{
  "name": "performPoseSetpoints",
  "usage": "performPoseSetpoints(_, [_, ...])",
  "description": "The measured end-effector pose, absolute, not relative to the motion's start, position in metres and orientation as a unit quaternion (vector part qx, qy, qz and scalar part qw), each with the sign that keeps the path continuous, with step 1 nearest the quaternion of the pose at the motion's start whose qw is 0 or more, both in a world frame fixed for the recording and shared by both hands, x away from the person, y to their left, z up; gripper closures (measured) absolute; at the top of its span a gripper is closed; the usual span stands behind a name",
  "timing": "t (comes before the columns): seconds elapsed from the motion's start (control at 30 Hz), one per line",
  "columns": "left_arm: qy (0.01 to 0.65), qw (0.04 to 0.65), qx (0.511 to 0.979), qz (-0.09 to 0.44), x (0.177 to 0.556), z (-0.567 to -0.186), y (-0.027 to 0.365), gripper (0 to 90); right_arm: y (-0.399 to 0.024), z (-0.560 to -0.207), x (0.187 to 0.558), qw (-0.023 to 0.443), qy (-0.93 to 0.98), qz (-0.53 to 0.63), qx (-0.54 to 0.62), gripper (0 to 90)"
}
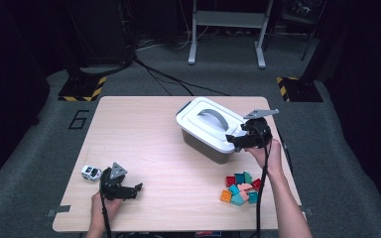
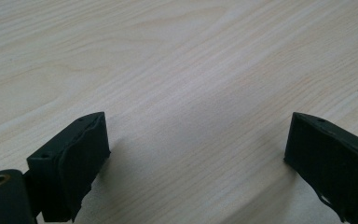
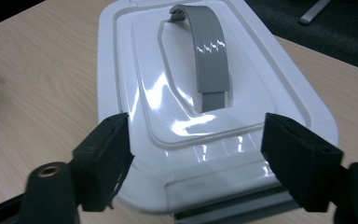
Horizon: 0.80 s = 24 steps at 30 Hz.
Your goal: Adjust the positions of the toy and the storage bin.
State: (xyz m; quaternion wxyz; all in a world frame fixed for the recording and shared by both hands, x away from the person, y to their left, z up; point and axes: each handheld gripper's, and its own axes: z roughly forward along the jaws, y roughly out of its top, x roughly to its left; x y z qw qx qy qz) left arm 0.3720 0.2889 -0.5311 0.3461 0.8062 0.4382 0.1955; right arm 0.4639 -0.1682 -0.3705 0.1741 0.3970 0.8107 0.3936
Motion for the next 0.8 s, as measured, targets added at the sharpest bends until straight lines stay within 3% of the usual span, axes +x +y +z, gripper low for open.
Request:
performPoseSetpoints(0.13, [0.438, 0.346, 0.806, 0.195, 0.372, -0.531, 0.289, 6.6, -0.16, -0.372, 0.475, 0.175, 0.814, 0.384, 0.4, 42.8])
performPoseSetpoints(0.27, [0.439, 0.348, 0.805, 0.194, 0.372, -0.531, 0.289, 6.9, -0.15, -0.375, 0.487, 0.175, 0.812, 0.375, 0.411, 50.5])
performPoseSetpoints(0.43, [0.44, 0.349, 0.804, 0.194, 0.372, -0.531, 0.288, 7.2, -0.145, -0.377, 0.497, 0.182, 0.81, 0.371, 0.417, 53.9])
performPoseSetpoints(0.7, [0.439, 0.35, 0.805, 0.194, 0.372, -0.531, 0.288, 7.6, -0.139, -0.381, 0.506, 0.19, 0.805, 0.36, 0.431, 70.8])
performPoseSetpoints(0.73, [0.439, 0.349, 0.805, 0.196, 0.372, -0.531, 0.289, 7.6, -0.138, -0.38, 0.504, 0.195, 0.805, 0.353, 0.435, 79.0])
performPoseSetpoints(0.8, [0.438, 0.346, 0.806, 0.197, 0.372, -0.531, 0.289, 7.6, -0.136, -0.38, 0.503, 0.204, 0.803, 0.346, 0.44, 80.6])
